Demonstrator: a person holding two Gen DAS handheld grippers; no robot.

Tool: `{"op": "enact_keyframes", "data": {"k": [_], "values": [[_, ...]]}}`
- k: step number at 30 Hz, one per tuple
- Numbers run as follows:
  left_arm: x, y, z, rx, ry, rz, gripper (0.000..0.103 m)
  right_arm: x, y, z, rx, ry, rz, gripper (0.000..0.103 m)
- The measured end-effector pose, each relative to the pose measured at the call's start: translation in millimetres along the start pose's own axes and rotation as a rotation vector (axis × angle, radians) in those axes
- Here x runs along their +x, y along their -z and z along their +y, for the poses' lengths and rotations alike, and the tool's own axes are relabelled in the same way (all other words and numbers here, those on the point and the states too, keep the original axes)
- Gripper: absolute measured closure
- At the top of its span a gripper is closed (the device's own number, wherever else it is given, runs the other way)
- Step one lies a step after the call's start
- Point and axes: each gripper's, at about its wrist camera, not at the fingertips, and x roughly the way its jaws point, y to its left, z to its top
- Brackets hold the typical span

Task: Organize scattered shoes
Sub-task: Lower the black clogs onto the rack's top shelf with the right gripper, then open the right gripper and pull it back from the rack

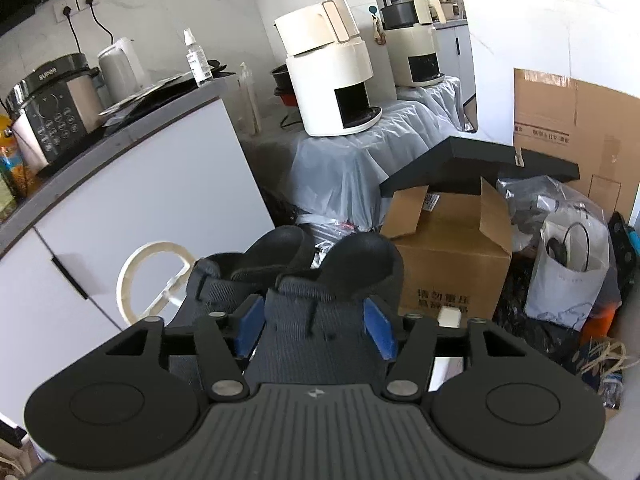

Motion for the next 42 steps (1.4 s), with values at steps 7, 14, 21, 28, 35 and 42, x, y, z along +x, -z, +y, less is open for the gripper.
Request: {"op": "enact_keyframes", "data": {"k": [7,14,21,28,35,42], "values": [[-12,8,-6,0.029,0.014,-0.008,0.009,-33,16,-11,-0.025,-0.017,-0.014,0.029],[-22,17,-17,0.104,-0.008,-0.024,0.009,-54,39,-23,-0.025,-0.046,0.003,0.015],[-29,27,-23,0.147,-0.004,-0.016,0.009,-73,57,-27,-0.050,-0.094,0.012,0.008],[-40,34,-22,0.174,-0.040,-0.032,0.009,-87,79,-28,-0.049,-0.103,-0.001,0.000],[-50,44,-29,0.173,-0.048,-0.065,0.009,-93,133,-25,-0.139,-0.132,-0.024,0.000],[-52,48,-42,0.186,-0.042,-0.091,0.007,-85,191,-25,-0.192,-0.163,-0.042,0.000]]}}
